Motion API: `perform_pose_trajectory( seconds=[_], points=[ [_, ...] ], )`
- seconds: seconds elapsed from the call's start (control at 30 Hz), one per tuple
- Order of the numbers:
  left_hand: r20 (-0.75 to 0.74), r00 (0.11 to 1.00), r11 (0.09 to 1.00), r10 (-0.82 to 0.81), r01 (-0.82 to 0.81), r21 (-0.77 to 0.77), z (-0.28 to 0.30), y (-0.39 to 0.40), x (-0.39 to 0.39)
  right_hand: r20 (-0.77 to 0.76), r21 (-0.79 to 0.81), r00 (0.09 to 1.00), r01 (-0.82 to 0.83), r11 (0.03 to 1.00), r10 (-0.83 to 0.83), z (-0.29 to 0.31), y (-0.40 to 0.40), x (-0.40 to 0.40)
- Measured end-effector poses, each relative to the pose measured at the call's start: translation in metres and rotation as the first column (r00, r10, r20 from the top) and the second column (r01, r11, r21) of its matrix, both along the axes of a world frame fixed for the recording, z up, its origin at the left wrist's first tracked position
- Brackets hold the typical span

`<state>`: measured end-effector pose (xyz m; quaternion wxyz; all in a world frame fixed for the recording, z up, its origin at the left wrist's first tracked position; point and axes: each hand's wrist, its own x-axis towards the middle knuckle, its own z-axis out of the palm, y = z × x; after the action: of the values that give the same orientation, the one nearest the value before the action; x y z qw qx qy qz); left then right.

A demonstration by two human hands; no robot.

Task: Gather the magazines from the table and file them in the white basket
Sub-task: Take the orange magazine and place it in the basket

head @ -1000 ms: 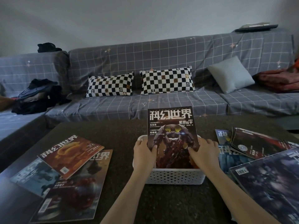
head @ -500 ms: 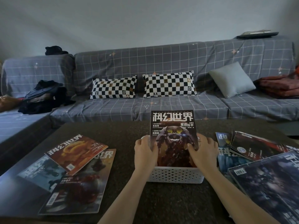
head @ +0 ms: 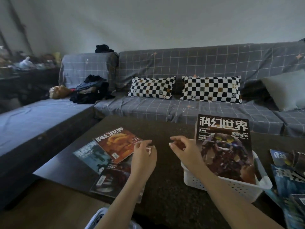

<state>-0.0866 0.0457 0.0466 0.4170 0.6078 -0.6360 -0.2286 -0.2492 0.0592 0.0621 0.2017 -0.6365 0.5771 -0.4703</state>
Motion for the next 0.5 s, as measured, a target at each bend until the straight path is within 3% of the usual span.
perform_pose_trajectory(
  seconds=[0.2, 0.5],
  points=[
    [0.009, 0.991, 0.990, 0.132, -0.132, 0.054, -0.022, -0.017, 0.051, -0.045, 0.102, 0.995, -0.082, 0.991, 0.087, -0.023, -0.044, 0.055],
    [0.048, 0.955, 0.924, 0.293, -0.296, 0.242, -0.074, -0.059, 0.105, -0.101, 0.357, 0.992, -0.034, 0.934, 0.075, -0.076, -0.121, 0.111]
  ],
)
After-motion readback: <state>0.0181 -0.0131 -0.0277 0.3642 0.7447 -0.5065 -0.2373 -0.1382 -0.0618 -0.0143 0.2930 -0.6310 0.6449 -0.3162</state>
